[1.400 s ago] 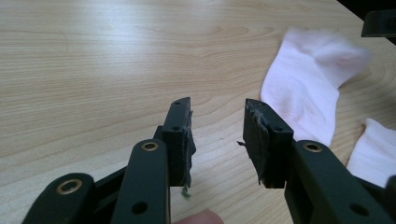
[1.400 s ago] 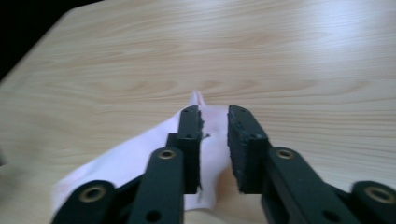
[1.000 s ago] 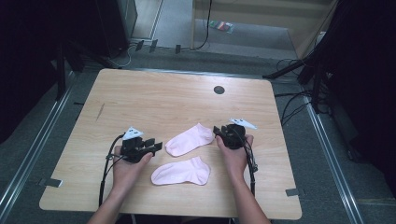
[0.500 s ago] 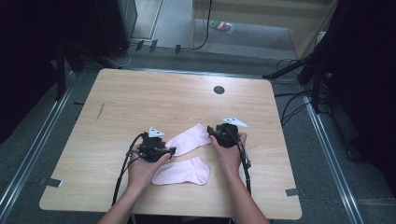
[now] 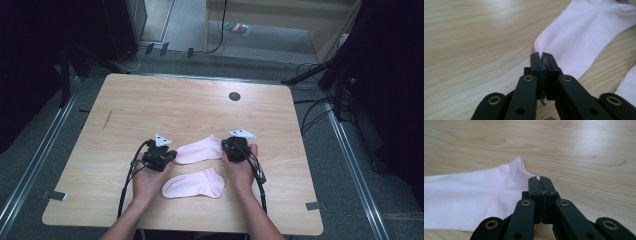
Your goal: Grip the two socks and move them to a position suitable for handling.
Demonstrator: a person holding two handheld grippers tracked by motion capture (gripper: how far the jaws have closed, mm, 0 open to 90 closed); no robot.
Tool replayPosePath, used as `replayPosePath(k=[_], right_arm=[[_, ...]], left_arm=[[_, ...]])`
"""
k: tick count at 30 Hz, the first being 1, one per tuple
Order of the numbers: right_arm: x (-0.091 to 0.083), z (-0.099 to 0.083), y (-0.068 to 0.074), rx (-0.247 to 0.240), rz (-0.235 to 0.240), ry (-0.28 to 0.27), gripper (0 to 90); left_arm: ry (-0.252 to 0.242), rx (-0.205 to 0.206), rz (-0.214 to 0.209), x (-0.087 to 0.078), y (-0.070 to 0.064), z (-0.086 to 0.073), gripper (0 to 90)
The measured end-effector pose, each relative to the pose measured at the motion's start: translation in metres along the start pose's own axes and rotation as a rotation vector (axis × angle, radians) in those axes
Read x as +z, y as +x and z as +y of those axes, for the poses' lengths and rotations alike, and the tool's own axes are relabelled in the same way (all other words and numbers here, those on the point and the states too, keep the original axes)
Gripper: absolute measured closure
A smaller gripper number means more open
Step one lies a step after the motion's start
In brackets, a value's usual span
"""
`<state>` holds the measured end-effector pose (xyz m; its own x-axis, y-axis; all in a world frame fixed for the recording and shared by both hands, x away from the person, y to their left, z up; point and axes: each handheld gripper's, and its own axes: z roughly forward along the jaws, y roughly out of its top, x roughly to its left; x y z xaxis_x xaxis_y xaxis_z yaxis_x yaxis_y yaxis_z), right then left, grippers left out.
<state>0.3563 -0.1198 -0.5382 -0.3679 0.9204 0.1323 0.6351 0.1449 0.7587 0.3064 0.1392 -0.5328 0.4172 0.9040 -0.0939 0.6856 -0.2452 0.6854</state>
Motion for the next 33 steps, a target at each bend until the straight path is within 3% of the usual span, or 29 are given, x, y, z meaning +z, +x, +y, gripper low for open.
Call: replayPosePath(k=[3, 4, 5, 6, 7, 8, 9, 10, 11, 12, 15, 16, 17, 18, 19, 20, 24, 29, 31, 33], right_arm=[[-0.008, 0.001, -0.001, 0.022, 0.012, -0.016, 90.0], [-0.015, 0.000, -0.004, 0.036, -0.024, -0.012, 90.0], [-0.015, 0.000, -0.004, 0.036, -0.024, -0.012, 90.0], [-0.015, -0.003, -0.007, 0.054, -0.018, 0.023, 90.0], [-0.015, -0.003, -0.007, 0.054, -0.018, 0.023, 90.0], [-0.014, -0.005, -0.007, 0.054, -0.012, 0.033, 90.0], [-0.013, -0.008, -0.006, 0.060, 0.028, 0.044, 89.9], [-0.013, -0.011, -0.004, 0.056, 0.059, 0.028, 86.3], [-0.013, -0.011, -0.004, 0.056, 0.059, 0.028, 86.3], [-0.016, -0.011, -0.005, 0.079, 0.086, 0.010, 73.5], [-0.019, -0.012, -0.007, 0.101, 0.087, -0.025, 68.9], [-0.021, -0.011, -0.010, 0.119, 0.094, -0.043, 65.0], [-0.021, -0.011, -0.010, 0.119, 0.094, -0.043, 65.0], [-0.019, -0.011, -0.010, 0.115, 0.093, -0.043, 60.8], [-0.019, -0.011, -0.010, 0.115, 0.093, -0.043, 60.8], [-0.016, -0.010, -0.008, 0.093, 0.081, -0.038, 57.2], [-0.009, -0.012, -0.004, 0.075, 0.065, -0.029, 53.3], [-0.005, -0.016, 0.000, 0.055, 0.040, -0.005, 54.5], [-0.006, -0.017, 0.001, 0.036, 0.030, -0.004, 58.1], [-0.006, -0.018, 0.001, 0.007, 0.019, -0.005, 62.1]], left_arm=[[-0.018, 0.026, 0.012, -0.007, 0.009, -0.003, 90.0], [-0.026, 0.019, 0.002, -0.010, 0.016, -0.006, 90.0], [-0.026, 0.019, 0.002, -0.010, 0.016, -0.006, 90.0], [-0.020, 0.023, -0.059, -0.009, 0.018, -0.009, 90.0], [-0.020, 0.023, -0.059, -0.009, 0.018, -0.009, 89.7], [0.004, 0.050, -0.067, -0.007, 0.015, -0.010, 89.7], [-0.004, 0.057, -0.060, -0.007, 0.013, -0.011, 88.7], [-0.025, 0.050, -0.065, -0.008, 0.012, -0.012, 78.7], [-0.038, 0.035, -0.061, -0.009, 0.012, -0.012, 78.7], [-0.071, -0.008, -0.044, -0.013, 0.014, -0.013, 60.6], [-0.095, -0.044, -0.043, -0.017, 0.017, -0.013, 55.3], [-0.109, -0.092, -0.052, -0.018, 0.020, -0.012, 54.4], [-0.109, -0.092, -0.052, -0.018, 0.020, -0.012, 53.0], [-0.121, -0.140, -0.062, -0.018, 0.021, -0.010, 51.0], [-0.121, -0.140, -0.062, -0.018, 0.021, -0.010, 50.2], [-0.128, -0.187, -0.062, -0.016, 0.020, -0.007, 48.4], [-0.077, -0.192, -0.028, -0.008, 0.015, -0.003, 41.7], [-0.023, -0.169, 0.029, -0.006, 0.014, -0.007, 43.6], [-0.020, -0.178, 0.024, -0.007, 0.017, -0.009, 48.5], [-0.011, -0.163, 0.010, -0.007, 0.018, -0.011, 58.9]])
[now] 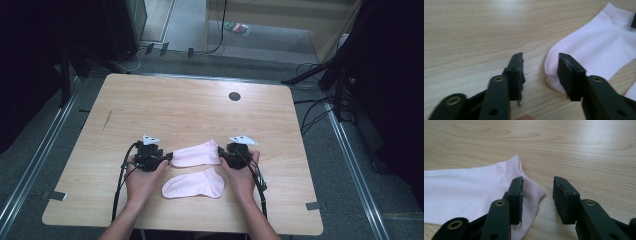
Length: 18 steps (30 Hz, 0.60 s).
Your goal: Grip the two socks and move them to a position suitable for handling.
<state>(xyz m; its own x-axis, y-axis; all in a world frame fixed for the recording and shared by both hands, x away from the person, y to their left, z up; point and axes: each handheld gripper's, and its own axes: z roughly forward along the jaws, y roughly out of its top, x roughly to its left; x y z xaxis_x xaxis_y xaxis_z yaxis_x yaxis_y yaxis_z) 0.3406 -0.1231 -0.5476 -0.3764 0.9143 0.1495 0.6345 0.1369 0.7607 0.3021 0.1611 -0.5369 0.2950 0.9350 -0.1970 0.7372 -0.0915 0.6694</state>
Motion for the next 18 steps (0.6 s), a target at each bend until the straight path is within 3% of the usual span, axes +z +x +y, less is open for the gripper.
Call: replayPosePath(k=[3, 5, 7, 11, 15, 18], right_arm=[[-0.0013, -0.0021, 0.0018, -0.024, -0.017, -0.002, 67.7], [-0.0025, -0.0038, 0.0036, -0.020, -0.013, -0.001, 72.9], [-0.0028, -0.0040, 0.0037, -0.025, -0.012, -0.001, 74.8], [-0.0041, -0.0038, 0.0042, -0.022, 0.004, 0.019, 86.8], [-0.0071, -0.0025, 0.0015, 0.021, 0.020, -0.004, 89.8], [-0.0102, -0.0013, 0.0026, 0.017, 0.032, -0.024, 90.0]], left_arm=[[0.013, 0.015, -0.033, 0.0008, -0.0014, -0.0010, 70.5], [0.002, -0.004, -0.048, 0.0004, -0.0004, -0.0008, 78.0], [0.002, -0.005, -0.058, -0.0003, 0.0006, -0.0004, 79.5], [0.001, 0.011, -0.078, -0.0004, 0.0008, -0.0014, 87.2], [-0.010, 0.017, -0.092, -0.0012, 0.0025, -0.0013, 89.8], [-0.024, 0.027, -0.104, -0.0032, 0.0029, -0.0013, 90.0]])
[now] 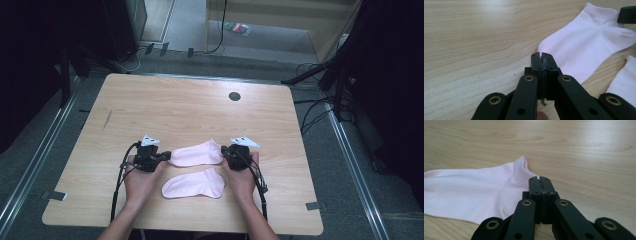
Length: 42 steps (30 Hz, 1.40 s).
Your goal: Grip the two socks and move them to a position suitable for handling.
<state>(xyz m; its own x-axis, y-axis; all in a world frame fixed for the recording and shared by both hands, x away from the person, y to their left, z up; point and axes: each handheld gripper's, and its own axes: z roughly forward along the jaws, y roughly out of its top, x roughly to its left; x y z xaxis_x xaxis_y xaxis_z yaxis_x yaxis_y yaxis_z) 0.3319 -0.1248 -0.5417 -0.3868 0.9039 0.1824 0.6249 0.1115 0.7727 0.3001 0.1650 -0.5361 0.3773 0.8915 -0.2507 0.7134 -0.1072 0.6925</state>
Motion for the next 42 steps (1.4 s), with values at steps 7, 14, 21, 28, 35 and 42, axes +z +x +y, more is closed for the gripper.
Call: replayPosePath(k=[7, 14, 21, 28, 35, 42], right_arm=[[-0.016, 0.008, 0.002, 0.005, 0.031, -0.048, 90.0], [-0.036, 0.013, 0.003, 0.003, 0.053, -0.078, 90.0], [-0.072, 0.010, 0.010, 0.004, 0.091, -0.099, 90.0], [-0.089, -0.009, 0.015, 0.022, 0.120, -0.082, 90.0], [-0.096, -0.034, 0.019, 0.026, 0.135, -0.043, 90.0], [-0.093, -0.050, 0.017, 0.055, 0.143, -0.059, 90.0]], left_arm=[[-0.074, 0.023, -0.040, -0.013, -0.001, 0.001, 90.0], [-0.092, 0.046, -0.085, -0.030, -0.001, -0.001, 90.0], [-0.118, 0.063, -0.161, -0.061, -0.007, -0.010, 90.0], [-0.109, 0.091, -0.184, -0.076, -0.016, -0.025, 90.0], [-0.102, 0.103, -0.186, -0.079, -0.023, -0.043, 90.0], [-0.102, 0.090, -0.181, -0.074, -0.021, -0.054, 90.0]])
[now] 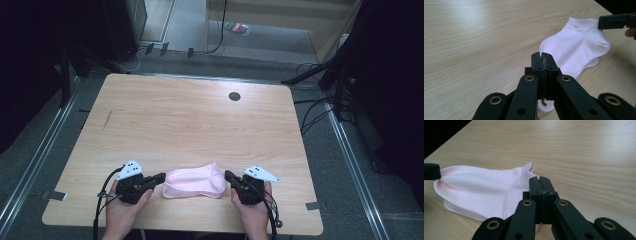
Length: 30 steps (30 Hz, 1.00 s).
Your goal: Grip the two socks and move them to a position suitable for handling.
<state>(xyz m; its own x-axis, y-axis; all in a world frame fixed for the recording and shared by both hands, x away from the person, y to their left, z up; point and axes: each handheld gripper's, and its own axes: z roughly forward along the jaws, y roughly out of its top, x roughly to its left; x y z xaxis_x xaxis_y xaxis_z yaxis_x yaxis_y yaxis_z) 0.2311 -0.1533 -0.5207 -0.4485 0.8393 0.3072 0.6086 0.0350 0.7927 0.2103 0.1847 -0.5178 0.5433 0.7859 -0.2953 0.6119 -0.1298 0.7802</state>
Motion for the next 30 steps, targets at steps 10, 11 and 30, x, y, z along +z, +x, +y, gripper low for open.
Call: replayPosePath(k=[10, 11, 30], right_arm=[[0.009, -0.014, -0.002, 0.002, 0.009, 0.047, 86.6], [0.009, -0.014, -0.003, 0.013, 0.011, 0.049, 81.2], [0.027, -0.022, 0.020, -0.131, -0.001, 0.129, 77.3]], left_arm=[[0.057, -0.007, 0.021, 0.011, 0.003, -0.016, 72.9], [0.038, -0.013, 0.041, 0.008, 0.003, -0.014, 68.0], [0.134, 0.134, 0.022, 0.028, -0.017, -0.024, 62.0]])
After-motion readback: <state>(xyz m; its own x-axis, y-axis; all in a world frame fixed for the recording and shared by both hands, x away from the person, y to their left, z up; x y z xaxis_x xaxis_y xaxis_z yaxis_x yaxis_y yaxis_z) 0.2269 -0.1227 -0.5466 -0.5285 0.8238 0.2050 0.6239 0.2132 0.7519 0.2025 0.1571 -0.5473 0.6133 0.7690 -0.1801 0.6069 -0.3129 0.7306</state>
